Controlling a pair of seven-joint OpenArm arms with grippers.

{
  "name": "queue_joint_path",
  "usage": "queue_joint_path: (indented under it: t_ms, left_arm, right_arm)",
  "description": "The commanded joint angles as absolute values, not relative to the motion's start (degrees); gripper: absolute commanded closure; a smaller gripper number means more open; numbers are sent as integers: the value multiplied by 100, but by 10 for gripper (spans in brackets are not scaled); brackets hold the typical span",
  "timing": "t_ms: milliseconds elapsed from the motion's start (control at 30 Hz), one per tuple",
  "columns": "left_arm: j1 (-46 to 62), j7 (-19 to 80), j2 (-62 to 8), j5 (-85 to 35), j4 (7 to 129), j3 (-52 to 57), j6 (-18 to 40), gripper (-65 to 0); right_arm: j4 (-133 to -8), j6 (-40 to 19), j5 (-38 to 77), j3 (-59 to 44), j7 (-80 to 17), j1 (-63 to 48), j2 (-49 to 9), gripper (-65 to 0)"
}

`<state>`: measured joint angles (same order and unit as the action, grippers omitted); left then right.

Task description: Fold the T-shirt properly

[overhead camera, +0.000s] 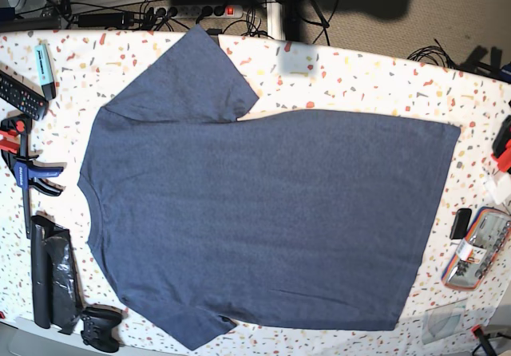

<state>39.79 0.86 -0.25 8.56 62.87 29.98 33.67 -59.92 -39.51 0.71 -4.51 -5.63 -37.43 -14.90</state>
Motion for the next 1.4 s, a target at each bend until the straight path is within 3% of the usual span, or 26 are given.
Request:
queue_joint_path:
  t_ms: [0, 367, 667, 967, 1167, 1367]
  left_arm:
    - [4224, 23, -71, 749, 6589, 3028, 3413, -172]
    - [5520, 36, -215, 963, 9631, 3028, 3457, -172]
    - [5697, 220, -991, 1219, 11583, 3028, 3450, -172]
    - [5527, -3, -2185, 1262, 12451, 3028, 3437, -174]
    - [4772, -1, -2985, 1258, 12398, 2818, 3444, -322]
    - [3715, 69, -3745, 1382, 11570, 1822, 3430, -326]
  right_arm:
    - [-6379, -4000, 211, -484, -526, -4027, -1671, -246]
    - [-10228, -3924, 690, -537, -1299, -6090, -2816, -246]
    - [-12420, -3758, 617, -1262, -2064, -6353, -3065, -246]
    - [-13244, -3594, 620, -1981, -2060, -6337, -3072, -246]
    - [-13262, -3599, 602, -2067, -2108, -5968, -3127, -247]
    - [-13262, -3597, 600, -2067, -2110, -5599, -3127, -336]
